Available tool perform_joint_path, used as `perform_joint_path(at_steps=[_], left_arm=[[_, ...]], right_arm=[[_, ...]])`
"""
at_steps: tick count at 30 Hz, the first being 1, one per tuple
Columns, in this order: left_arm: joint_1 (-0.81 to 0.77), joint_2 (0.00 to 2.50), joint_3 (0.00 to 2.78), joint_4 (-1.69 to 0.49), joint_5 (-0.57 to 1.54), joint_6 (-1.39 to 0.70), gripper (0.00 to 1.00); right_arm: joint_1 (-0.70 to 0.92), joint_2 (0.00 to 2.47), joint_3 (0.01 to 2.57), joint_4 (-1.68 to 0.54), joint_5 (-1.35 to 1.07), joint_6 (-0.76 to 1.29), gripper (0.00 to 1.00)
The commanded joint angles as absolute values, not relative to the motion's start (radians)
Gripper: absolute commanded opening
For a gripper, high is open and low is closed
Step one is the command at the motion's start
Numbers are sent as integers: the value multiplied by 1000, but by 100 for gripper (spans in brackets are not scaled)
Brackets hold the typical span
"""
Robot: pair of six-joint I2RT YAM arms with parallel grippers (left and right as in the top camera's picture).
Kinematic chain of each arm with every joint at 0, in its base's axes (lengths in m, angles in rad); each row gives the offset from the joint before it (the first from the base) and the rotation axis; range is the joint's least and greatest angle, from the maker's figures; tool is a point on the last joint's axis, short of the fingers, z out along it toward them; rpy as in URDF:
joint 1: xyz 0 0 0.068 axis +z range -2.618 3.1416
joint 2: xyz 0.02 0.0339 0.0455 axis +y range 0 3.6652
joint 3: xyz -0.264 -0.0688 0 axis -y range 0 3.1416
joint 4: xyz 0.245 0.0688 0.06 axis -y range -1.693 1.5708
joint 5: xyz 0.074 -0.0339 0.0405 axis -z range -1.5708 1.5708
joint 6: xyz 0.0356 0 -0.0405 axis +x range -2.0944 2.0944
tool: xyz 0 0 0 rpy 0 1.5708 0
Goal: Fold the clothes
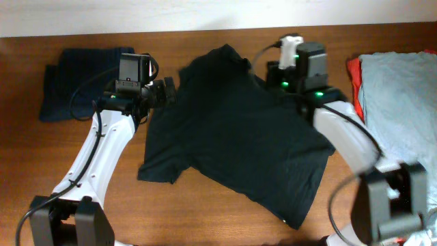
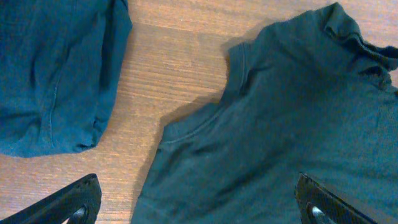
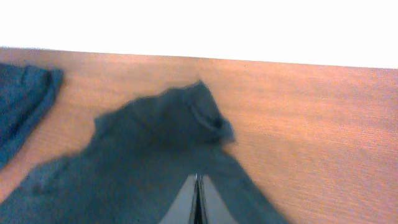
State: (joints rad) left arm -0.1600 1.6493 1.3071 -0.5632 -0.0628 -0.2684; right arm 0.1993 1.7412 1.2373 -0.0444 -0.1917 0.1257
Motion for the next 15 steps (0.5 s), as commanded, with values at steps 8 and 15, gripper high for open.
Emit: perform_joint_path(at_steps=[8, 15], left_arm=[[-154, 1653, 1308, -561, -59, -253, 99], [-154, 1653, 1307, -561, -59, -253, 99]], right_arm=[[343, 2075, 1290, 387, -210, 108, 4], [360, 2233, 1537, 193, -152, 100, 4]])
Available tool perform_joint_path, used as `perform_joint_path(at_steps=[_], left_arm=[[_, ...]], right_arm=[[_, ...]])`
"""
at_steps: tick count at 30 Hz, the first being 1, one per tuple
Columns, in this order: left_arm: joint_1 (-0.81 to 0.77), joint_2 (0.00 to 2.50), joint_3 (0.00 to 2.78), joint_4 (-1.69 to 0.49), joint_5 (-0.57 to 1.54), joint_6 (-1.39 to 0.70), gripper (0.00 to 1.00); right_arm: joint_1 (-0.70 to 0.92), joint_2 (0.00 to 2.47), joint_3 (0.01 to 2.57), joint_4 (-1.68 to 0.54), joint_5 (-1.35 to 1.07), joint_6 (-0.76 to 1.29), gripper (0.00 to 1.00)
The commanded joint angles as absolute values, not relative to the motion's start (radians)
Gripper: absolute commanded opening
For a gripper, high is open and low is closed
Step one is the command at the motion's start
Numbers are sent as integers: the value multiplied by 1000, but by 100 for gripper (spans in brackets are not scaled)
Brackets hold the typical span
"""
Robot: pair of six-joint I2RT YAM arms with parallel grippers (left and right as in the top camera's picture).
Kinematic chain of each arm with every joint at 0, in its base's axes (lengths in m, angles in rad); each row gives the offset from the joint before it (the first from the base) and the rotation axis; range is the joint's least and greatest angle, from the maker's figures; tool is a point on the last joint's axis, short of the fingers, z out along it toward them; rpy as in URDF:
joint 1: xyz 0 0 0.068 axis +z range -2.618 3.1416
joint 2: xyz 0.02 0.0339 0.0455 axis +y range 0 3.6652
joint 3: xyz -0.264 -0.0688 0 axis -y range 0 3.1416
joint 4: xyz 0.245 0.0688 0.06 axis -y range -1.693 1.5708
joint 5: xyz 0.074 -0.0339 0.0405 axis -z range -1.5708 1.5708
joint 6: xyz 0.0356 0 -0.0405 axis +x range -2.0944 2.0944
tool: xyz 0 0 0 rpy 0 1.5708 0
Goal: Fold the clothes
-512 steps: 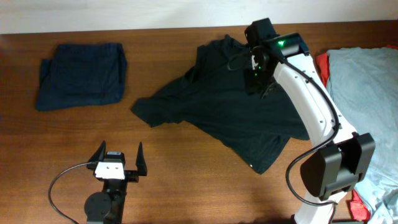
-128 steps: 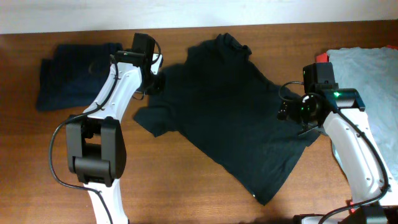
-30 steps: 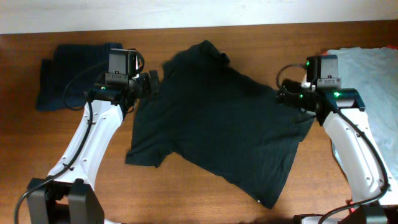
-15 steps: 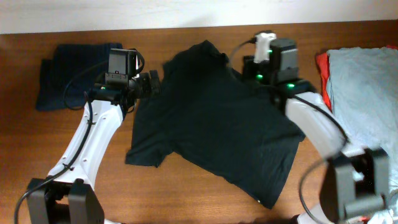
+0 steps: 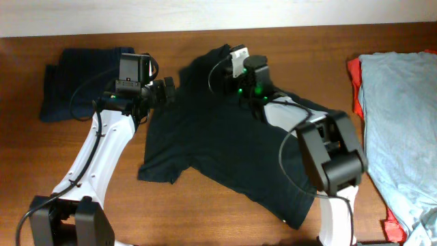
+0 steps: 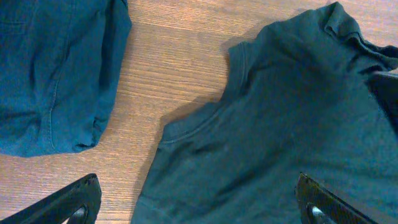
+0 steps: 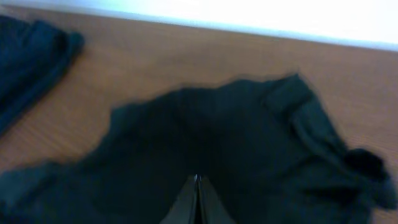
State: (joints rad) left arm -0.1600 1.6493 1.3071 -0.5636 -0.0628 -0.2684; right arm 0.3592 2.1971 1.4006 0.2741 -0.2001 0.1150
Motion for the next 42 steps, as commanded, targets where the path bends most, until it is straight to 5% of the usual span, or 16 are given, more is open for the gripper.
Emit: perform_joint_path(at_steps=[1, 9, 42], left_arm=[[-154, 1653, 1308, -561, -59, -252, 99], [-154, 1653, 1307, -561, -59, -252, 99], [-154, 1653, 1308, -561, -59, -252, 99]], right_arm=[[360, 2240, 1590, 122, -133, 83, 4], [360, 2247, 1935, -294, -28, 3, 4], [340, 2494, 1940, -246, -9, -74, 4]])
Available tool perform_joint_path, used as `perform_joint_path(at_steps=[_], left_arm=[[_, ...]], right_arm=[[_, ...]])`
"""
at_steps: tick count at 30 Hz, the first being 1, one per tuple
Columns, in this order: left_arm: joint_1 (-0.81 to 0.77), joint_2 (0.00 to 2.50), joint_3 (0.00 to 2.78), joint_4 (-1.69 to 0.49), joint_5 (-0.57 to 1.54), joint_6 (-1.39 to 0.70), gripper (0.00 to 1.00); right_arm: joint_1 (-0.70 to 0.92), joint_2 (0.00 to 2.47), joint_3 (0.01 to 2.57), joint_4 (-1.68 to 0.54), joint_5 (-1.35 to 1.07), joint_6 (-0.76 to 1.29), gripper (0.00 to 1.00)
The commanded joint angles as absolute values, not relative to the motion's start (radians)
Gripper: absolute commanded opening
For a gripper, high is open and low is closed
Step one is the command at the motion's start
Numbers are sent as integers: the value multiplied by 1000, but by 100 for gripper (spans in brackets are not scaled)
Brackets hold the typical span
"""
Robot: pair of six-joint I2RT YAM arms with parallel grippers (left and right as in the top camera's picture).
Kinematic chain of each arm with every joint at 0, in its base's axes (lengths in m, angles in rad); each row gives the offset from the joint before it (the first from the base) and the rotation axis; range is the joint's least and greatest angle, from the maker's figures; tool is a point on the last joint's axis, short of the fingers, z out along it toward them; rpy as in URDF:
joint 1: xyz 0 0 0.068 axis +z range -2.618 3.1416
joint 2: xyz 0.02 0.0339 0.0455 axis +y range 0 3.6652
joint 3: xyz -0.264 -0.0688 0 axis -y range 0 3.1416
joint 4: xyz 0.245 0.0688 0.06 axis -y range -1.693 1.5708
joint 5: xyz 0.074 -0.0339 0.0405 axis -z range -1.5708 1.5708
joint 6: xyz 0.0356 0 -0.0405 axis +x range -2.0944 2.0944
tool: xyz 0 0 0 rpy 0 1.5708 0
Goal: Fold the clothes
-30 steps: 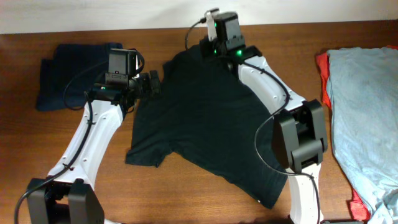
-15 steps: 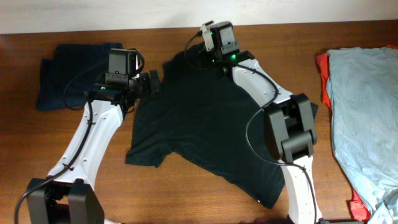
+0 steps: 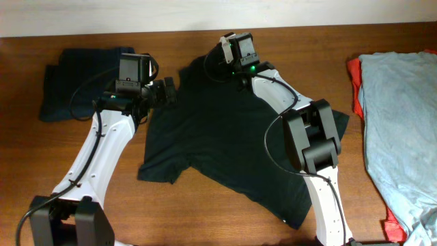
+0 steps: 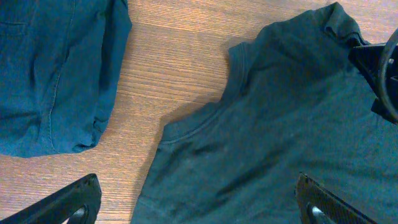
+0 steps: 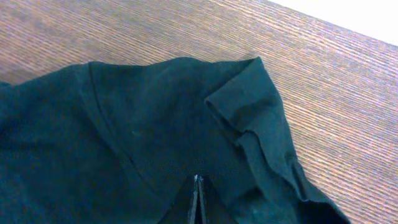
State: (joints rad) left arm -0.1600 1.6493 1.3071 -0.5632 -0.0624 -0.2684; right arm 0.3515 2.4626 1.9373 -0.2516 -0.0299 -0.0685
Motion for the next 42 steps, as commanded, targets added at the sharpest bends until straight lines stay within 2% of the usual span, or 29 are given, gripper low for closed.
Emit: perform_joint_path(at_steps=[1, 31, 37, 42], left_arm=[[-154, 1653, 1308, -561, -59, -253, 99], [-154, 1653, 1308, -561, -59, -252, 99], [-154, 1653, 1308, -561, -59, -252, 99], [-154, 1653, 1308, -561, -59, -253, 99]], right_arm=[[338, 2500, 1940, -246, -9, -74, 4], [164, 2571, 1948, 97, 41, 9, 4], [146, 2482, 1972, 84, 39, 8, 12], [137, 2342, 1972, -106, 91, 9, 13]])
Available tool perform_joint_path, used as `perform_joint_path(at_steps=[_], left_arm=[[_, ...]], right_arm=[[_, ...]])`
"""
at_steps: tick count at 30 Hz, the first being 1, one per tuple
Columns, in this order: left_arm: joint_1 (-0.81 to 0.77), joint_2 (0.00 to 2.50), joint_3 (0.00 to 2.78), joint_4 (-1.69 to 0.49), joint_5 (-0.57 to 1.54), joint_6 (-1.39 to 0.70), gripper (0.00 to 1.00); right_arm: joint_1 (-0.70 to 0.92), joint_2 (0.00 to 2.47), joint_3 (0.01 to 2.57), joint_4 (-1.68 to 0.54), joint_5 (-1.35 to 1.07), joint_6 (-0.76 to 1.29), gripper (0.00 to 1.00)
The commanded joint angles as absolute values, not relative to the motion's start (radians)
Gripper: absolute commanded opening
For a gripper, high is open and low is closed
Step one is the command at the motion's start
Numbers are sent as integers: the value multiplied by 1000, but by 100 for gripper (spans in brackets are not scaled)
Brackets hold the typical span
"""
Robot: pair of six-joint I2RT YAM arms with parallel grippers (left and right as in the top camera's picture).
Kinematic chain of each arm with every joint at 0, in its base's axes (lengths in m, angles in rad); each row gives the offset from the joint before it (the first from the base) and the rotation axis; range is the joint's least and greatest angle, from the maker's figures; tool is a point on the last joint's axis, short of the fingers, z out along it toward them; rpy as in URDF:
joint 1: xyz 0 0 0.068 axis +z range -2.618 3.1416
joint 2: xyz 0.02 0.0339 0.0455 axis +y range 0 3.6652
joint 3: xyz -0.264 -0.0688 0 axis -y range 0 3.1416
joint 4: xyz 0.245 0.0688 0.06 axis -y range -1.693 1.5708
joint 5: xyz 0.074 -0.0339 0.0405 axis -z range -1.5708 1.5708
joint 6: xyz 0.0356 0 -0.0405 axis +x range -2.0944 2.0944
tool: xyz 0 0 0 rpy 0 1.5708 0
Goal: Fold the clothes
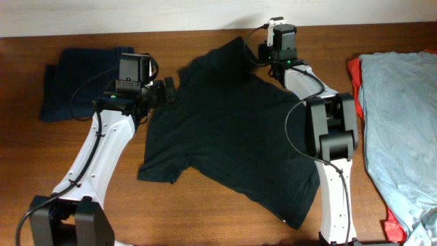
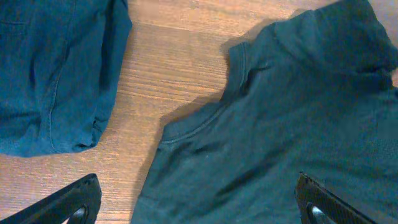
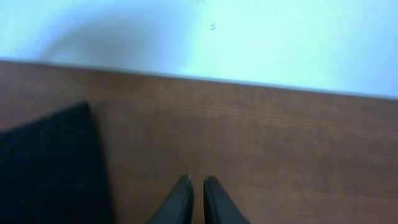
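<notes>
A black t-shirt [image 1: 232,130] lies spread out in the middle of the table, its lower hem toward the front right. My left gripper [image 1: 164,92] hangs open over its left edge; in the left wrist view the left gripper [image 2: 199,205] straddles the black t-shirt [image 2: 280,124] with nothing between the fingers. My right gripper [image 1: 265,49] is at the back, just off the shirt's upper right edge. In the right wrist view the right gripper [image 3: 197,182] shows a narrow gap over bare wood, with the shirt's edge [image 3: 50,162] to its left.
A folded dark blue garment [image 1: 82,85] lies at the back left, also seen as the folded dark blue garment [image 2: 50,74] in the left wrist view. A light blue garment [image 1: 399,123] lies over a red one [image 1: 354,75] at the right edge. A white wall [image 3: 199,31] borders the table's back.
My right gripper has moved from the shirt's collar to the right, onto bare wood beside the shirt's upper edge. Its fingers now show a narrow gap. The shirt's bunched top lies flatter. The left arm is unmoved.
My right gripper was shut over the shirt's right shoulder. It then stood further left over the upper middle, then at the bunched collar near the back edge. Now it is off the shirt at the back right. The left gripper stayed open at the left edge throughout.
</notes>
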State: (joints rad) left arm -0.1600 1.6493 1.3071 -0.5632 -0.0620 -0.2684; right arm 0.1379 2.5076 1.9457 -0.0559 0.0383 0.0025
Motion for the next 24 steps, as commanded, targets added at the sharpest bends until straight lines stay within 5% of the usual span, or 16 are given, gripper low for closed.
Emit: perform_joint_path(at_steps=[1, 16, 24], left_arm=[[-154, 1653, 1308, -561, -59, -253, 99], [-154, 1653, 1308, -561, -59, -252, 99], [-154, 1653, 1307, -561, -59, -253, 99]], right_arm=[[136, 2318, 1972, -152, 108, 9, 13], [-85, 2032, 1974, -1096, 113, 152, 17], [-205, 2038, 1973, -1373, 61, 151, 22]])
